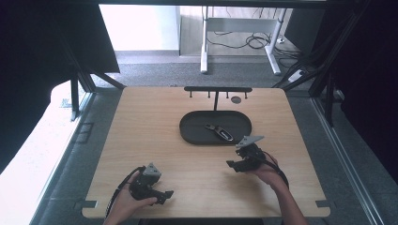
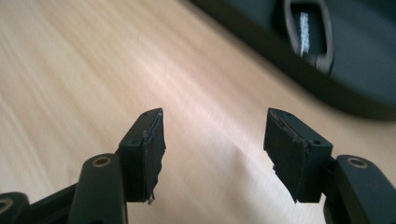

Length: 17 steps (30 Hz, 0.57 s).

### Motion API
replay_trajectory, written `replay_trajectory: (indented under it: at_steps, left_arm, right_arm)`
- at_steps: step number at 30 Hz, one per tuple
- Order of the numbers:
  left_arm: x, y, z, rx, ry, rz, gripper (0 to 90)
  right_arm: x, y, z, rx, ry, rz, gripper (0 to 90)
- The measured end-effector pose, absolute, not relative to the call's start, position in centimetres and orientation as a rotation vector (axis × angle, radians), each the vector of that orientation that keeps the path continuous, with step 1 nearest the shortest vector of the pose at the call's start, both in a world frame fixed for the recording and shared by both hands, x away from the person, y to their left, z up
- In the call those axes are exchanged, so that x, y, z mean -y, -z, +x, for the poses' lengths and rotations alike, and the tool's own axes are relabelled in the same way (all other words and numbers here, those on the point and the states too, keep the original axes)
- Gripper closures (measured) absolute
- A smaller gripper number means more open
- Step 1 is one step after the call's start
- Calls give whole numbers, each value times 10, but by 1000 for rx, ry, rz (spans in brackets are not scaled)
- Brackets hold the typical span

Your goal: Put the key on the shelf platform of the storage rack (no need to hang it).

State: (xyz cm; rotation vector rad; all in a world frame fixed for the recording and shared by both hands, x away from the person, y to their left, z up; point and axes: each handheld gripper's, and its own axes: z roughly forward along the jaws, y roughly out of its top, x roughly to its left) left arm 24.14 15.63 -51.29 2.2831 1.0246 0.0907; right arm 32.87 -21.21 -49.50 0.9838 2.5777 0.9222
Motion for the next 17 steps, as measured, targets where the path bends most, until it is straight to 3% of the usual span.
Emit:
replay_trajectory:
  at_steps: [5, 17]
  left_arm:
    - [-157, 513, 242, -1028, -95, 2290, 196]
    - [-156, 512, 241, -1024, -102, 2292, 196]
  right_arm:
    - [222, 508, 310, -2579, -953, 1002, 391]
    - [227, 510, 310, -2571, -950, 987, 380]
